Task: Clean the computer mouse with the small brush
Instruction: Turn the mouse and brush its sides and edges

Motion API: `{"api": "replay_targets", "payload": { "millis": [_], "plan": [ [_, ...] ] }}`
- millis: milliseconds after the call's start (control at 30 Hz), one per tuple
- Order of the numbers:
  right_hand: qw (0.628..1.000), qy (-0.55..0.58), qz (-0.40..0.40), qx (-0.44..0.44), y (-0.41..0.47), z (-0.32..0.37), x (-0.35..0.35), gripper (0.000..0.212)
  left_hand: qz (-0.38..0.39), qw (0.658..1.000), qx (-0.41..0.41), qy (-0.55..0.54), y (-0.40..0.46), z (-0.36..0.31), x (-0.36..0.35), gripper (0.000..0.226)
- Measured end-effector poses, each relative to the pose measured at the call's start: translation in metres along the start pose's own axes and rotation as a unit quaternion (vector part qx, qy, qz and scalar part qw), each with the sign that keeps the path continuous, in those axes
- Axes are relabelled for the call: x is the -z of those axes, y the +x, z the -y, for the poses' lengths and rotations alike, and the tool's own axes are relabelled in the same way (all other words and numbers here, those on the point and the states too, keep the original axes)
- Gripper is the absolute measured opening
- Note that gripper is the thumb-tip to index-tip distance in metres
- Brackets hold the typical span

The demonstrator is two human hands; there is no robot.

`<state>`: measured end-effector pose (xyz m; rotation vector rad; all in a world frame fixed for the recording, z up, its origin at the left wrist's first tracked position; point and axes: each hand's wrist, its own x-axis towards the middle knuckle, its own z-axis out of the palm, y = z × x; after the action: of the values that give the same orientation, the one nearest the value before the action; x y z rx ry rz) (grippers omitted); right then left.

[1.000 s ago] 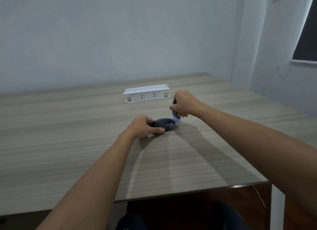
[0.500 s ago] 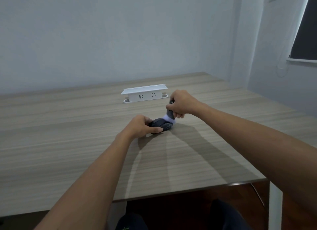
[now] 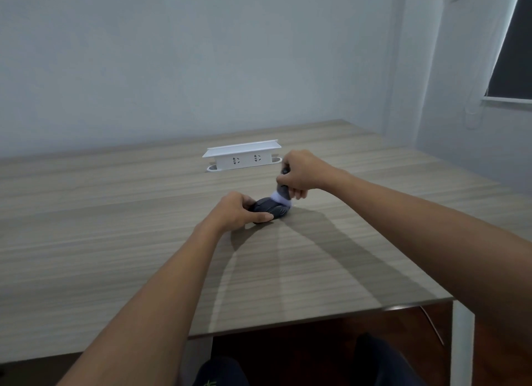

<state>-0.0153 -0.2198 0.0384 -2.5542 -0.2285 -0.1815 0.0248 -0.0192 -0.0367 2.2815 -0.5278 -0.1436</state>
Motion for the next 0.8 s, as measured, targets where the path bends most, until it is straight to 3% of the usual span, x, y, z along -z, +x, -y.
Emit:
{"api": "replay_targets", "payload": {
  "millis": [200,367,500,600,733,800],
  "plan": [
    [1.000,0.025,-0.004,-0.006,-0.004,-0.006,0.005,0.025,-0.003,1.000,-0.007,-0.001,0.002,0.003,-0.001,0.058],
    [0.999,0.035,0.039,0.004,-0.003,0.012,-0.004,0.024,-0.001,1.000,-0.008,0.003,0.002,0.002,0.000,0.039],
    [0.999,0.006,0.045,-0.028,-0.004,-0.004,0.007,0.021,-0.004,1.000,-0.010,0.009,0.001,0.003,-0.002,0.050],
    [0.997,-0.032,0.061,-0.045,-0.010,-0.016,0.009,0.031,-0.002,1.000,-0.010,0.009,0.000,0.001,-0.002,0.060],
    [0.998,0.008,0.059,-0.025,-0.011,-0.011,0.006,0.029,-0.002,1.000,-0.005,0.010,0.001,0.001,-0.002,0.063],
    [0.997,0.048,0.066,-0.002,-0.011,-0.002,0.004,0.026,0.000,1.000,-0.004,0.019,0.001,0.000,-0.001,0.053]
  ]
}}
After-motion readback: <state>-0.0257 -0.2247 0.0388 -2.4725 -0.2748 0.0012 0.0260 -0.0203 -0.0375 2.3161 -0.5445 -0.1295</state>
